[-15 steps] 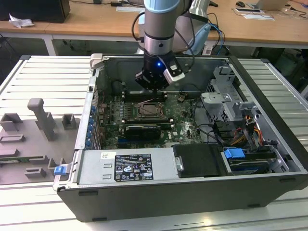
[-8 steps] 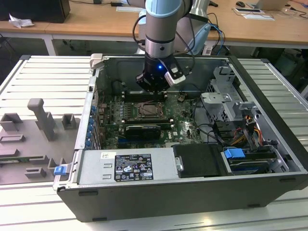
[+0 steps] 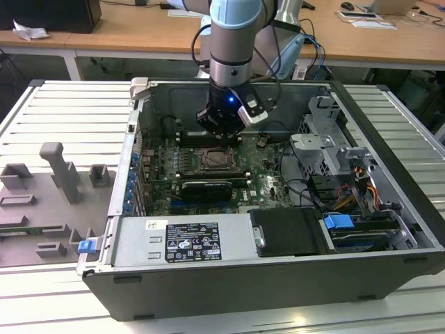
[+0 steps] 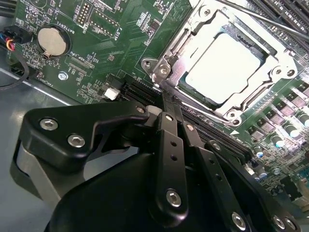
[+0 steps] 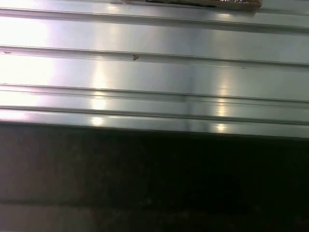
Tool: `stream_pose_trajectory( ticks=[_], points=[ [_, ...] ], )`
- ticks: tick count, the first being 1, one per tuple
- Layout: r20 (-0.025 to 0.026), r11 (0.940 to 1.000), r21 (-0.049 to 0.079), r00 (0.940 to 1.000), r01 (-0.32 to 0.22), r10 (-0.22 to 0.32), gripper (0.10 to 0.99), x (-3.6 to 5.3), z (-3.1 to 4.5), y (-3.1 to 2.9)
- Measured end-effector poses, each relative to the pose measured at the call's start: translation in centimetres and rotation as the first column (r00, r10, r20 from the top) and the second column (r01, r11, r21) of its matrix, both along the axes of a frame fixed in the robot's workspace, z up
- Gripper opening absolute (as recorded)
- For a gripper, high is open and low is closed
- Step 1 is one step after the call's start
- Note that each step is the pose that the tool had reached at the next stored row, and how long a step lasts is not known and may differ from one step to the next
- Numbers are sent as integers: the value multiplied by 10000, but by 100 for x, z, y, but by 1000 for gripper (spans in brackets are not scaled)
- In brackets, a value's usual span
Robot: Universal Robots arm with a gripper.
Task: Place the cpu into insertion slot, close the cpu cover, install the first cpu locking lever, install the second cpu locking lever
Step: 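Install the first cpu locking lever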
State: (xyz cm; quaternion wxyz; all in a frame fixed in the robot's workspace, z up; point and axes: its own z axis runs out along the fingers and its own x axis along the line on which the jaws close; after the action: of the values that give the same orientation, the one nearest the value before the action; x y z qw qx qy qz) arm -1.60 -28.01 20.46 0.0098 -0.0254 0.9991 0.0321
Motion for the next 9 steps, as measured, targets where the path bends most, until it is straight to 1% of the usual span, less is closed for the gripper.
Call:
stream_pose_trajectory(
  ticks=[5, 9],
  points=[
    [1, 10000, 1, 10000, -11, 11, 106, 0, -6, 0],
    [2, 10000, 8, 10000, -12, 12, 106, 1, 6, 1]
  ],
)
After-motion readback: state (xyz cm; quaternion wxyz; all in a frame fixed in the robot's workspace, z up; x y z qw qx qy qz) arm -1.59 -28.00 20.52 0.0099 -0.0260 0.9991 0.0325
